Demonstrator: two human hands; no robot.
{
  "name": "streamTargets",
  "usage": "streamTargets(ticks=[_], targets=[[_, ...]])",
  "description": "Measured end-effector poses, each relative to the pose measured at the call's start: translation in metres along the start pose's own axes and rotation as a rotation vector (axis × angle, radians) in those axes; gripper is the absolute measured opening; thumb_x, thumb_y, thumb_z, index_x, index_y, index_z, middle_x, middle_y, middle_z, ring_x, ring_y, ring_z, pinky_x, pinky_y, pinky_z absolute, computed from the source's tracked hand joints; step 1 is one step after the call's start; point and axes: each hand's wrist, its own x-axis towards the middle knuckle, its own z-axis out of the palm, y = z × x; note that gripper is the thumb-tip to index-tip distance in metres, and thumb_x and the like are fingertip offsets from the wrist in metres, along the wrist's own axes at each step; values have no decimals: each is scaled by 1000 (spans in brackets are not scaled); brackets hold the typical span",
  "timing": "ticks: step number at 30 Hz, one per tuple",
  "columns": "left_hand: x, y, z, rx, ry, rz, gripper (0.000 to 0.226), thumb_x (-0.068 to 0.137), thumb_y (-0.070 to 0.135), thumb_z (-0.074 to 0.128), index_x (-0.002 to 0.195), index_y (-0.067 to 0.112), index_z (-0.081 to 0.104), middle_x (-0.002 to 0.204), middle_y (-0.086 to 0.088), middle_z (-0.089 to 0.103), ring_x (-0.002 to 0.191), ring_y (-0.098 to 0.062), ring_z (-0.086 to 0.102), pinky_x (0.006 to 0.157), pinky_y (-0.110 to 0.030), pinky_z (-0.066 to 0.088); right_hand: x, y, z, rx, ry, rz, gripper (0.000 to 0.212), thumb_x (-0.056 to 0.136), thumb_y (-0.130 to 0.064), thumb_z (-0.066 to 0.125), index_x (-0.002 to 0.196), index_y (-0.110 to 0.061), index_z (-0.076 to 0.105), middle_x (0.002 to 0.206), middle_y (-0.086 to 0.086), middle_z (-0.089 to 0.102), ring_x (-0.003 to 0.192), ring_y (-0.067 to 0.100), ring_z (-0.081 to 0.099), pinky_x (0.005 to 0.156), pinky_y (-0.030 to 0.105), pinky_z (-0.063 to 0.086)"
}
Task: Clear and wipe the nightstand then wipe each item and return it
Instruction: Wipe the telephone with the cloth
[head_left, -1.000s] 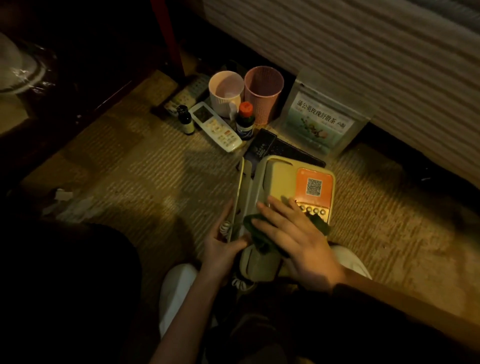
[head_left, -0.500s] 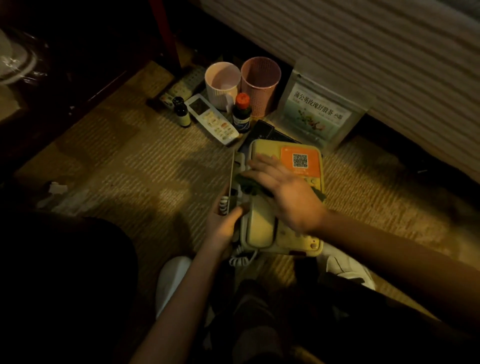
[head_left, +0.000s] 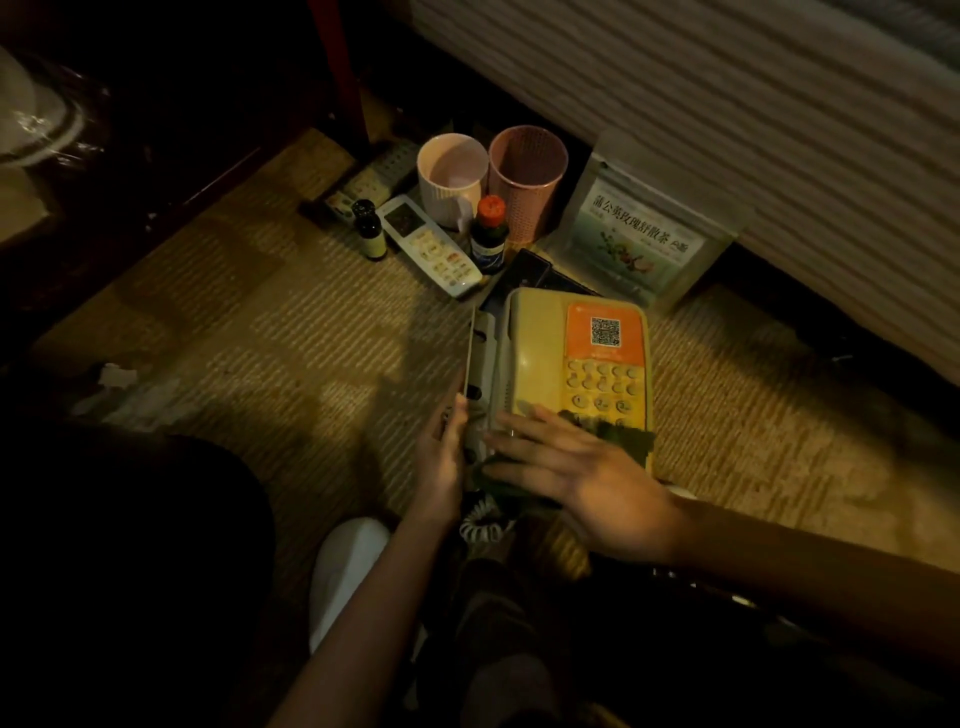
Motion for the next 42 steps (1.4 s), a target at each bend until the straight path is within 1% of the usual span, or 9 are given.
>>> streamTargets(ticks=[6, 12, 19, 23, 26, 28, 32, 37, 42], targets=[[-2, 9, 9, 16, 16, 51, 67, 86, 56, 30, 135, 16, 52, 125, -8, 63, 115, -20, 60, 98, -41, 49, 75, 57, -49, -42, 20, 313, 36, 95, -20, 44, 130, -16, 52, 141, 8, 46, 134, 24, 38, 109, 37, 30], [2, 6, 9, -16, 37, 41, 48, 103, 33, 18, 133, 14, 51, 130, -5, 58, 114, -11, 58, 93, -18, 47, 138, 92, -63, -145, -147, 681, 25, 96, -20, 44, 110, -10, 61, 114, 13, 60, 99, 28, 58, 77, 35, 49], [-1, 7, 11, -311, 21, 13, 65, 91, 57, 23, 125, 11, 54, 117, -6, 66, 110, -17, 62, 90, -29, 51, 114, 38, -44, -381, -202, 395, 36, 90, -18, 45, 125, -11, 55, 131, 13, 53, 127, 27, 41, 115, 42, 22], [0, 1, 9, -390, -54, 20, 64, 99, 46, 8, 123, 7, 51, 89, 8, 74, 85, -5, 68, 70, -18, 54, 98, 5, -30, -343, -224, 226, 30, 89, -24, 41, 99, -13, 66, 105, 8, 66, 101, 23, 58, 97, 34, 40], [-2, 9, 9, -442, -48, -11, 84, 74, 74, 49, 126, 8, 49, 100, 3, 73, 94, -10, 68, 74, -21, 55, 83, -3, -17, -405, -60, 151, 40, 75, -21, 32, 68, -9, 70, 66, 9, 67, 66, 25, 63, 79, 31, 51], [-3, 13, 8, -454, -74, -27, 96, 57, 79, 63, 123, 10, 52, 105, 0, 72, 100, -12, 67, 77, -22, 54, 75, -3, -12, -431, -21, 130, 42, 76, -18, 30, 65, -8, 69, 62, 8, 66, 63, 25, 64, 80, 34, 53], [4, 4, 3, -441, -66, -39, 74, 85, 62, 13, 123, 11, 52, 107, -2, 70, 99, -14, 66, 85, -27, 53, 54, -11, -18, -371, -81, 105, 46, 76, -21, 29, 80, -11, 73, 81, 7, 71, 81, 23, 67, 91, 35, 49], [2, 10, 5, -458, -68, -83, 71, 77, 60, 23, 115, 12, 57, 101, -7, 70, 95, -19, 66, 79, -29, 54, 22, -17, -7, -333, -107, -33, 39, 69, -29, 57, 100, -12, 73, 106, 6, 71, 102, 20, 66, 103, 35, 39], [3, 17, 3, -412, -202, -230, 65, 95, 53, 13, 106, 8, 60, 89, -8, 74, 84, -18, 70, 75, -29, 57, 14, -7, -6, -375, -145, -148, 41, 79, -23, 46, 111, -10, 68, 117, 8, 66, 111, 24, 60, 108, 38, 24]])
